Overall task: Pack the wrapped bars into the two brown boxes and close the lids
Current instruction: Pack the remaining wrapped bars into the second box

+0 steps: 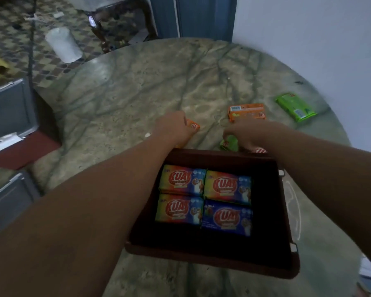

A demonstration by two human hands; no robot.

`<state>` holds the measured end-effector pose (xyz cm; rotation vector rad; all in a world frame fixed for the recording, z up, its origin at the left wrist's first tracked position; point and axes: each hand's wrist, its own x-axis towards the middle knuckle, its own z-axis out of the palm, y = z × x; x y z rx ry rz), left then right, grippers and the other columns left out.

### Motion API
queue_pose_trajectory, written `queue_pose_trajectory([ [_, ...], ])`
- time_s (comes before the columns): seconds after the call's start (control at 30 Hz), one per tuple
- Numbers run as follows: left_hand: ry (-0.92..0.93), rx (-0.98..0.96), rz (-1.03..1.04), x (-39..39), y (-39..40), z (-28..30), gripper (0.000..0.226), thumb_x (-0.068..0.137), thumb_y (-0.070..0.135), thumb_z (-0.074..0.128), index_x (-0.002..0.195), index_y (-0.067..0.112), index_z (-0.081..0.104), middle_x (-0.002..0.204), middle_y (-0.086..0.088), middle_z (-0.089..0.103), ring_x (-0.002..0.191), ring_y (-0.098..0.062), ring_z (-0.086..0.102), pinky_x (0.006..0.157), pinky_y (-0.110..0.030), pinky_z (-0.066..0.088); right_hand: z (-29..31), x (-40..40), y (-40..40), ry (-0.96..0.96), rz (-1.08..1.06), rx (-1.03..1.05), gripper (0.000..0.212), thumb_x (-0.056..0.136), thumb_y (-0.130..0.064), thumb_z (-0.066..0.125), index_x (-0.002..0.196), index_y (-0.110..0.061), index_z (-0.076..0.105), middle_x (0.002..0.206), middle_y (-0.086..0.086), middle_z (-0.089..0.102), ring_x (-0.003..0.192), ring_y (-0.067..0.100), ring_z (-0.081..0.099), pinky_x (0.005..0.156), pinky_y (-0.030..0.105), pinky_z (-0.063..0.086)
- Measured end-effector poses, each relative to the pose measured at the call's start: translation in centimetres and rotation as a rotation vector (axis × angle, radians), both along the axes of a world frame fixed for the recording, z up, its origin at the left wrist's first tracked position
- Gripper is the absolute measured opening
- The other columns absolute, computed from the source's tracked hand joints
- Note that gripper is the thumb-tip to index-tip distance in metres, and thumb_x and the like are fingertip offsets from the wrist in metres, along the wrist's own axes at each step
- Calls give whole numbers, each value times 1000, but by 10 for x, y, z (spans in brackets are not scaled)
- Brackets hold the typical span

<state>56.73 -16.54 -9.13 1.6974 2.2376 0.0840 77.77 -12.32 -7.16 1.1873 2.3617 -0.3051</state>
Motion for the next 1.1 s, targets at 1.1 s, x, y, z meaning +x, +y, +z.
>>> queue_pose_trajectory([
  [1.1, -63, 379, 55, -11, -47, 29, 57, 74, 64, 64, 115, 26, 50, 102, 0, 60, 86, -22, 59, 72, -39, 48, 19, -1, -13, 566, -219, 204, 83, 74, -60, 76, 147, -34, 44, 131, 8, 40, 115, 32, 53, 84, 39, 43],
])
